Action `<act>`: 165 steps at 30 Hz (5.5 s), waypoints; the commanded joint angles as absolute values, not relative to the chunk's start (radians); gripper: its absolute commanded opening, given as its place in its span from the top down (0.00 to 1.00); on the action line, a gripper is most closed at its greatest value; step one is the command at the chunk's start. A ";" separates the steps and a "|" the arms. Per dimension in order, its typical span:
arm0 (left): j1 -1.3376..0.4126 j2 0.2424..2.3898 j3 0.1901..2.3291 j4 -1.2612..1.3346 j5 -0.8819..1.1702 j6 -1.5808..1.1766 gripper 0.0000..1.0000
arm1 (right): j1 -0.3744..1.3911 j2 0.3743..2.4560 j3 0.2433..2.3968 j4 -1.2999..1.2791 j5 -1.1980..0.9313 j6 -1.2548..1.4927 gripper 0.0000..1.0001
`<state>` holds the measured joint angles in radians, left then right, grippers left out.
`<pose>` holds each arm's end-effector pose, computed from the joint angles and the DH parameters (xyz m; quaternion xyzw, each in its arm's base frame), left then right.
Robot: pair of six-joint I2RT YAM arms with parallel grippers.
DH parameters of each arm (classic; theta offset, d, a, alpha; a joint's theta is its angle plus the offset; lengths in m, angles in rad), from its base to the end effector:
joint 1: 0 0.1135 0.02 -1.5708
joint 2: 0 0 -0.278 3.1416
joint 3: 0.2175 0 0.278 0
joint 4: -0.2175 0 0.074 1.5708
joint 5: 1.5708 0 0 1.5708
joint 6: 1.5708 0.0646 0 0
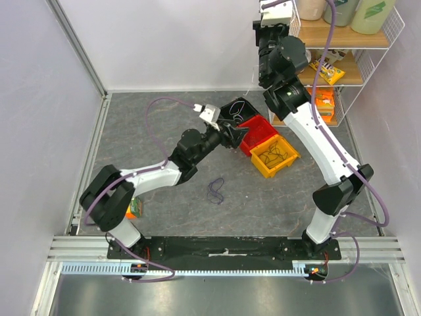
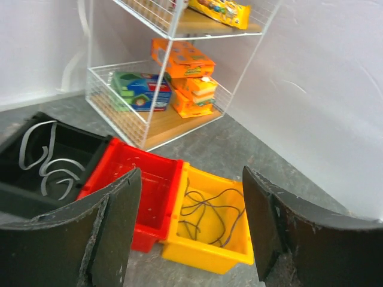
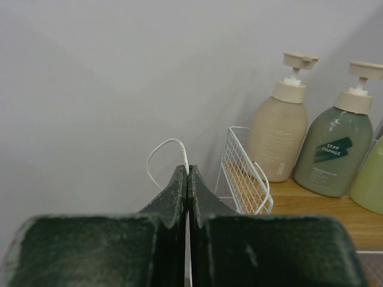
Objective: Untangle the cables
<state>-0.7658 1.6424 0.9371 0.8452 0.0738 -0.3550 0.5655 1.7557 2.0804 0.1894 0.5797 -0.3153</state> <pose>0.3013 -0.2963 0.2798 0.1610 0.6360 -0.4214 0.6260 0.3742 0.1956 0.5932 0.0173 0.5422 -0.0397 0.8391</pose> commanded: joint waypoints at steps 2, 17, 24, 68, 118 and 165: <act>-0.761 1.555 0.816 0.890 -0.133 -0.195 0.25 | 0.520 1.836 2.051 0.265 0.540 -0.229 1.00; -0.758 1.582 0.744 0.959 -0.229 -0.187 0.25 | 0.495 1.899 2.015 0.220 0.515 -0.150 1.00; -0.756 1.623 0.752 0.979 -0.200 -0.215 0.25 | 0.497 1.853 2.178 0.109 0.489 -0.166 1.00; -0.706 1.667 0.747 1.005 -0.126 -0.336 0.36 | 0.497 1.970 2.085 0.228 0.417 -0.048 1.00; -0.661 1.585 0.693 0.907 -0.161 -0.382 0.29 | 0.403 2.235 1.831 -0.182 0.083 0.457 0.81; -0.666 1.365 0.399 0.407 0.331 -0.781 0.57 | 0.867 1.632 0.822 0.113 0.156 0.654 0.55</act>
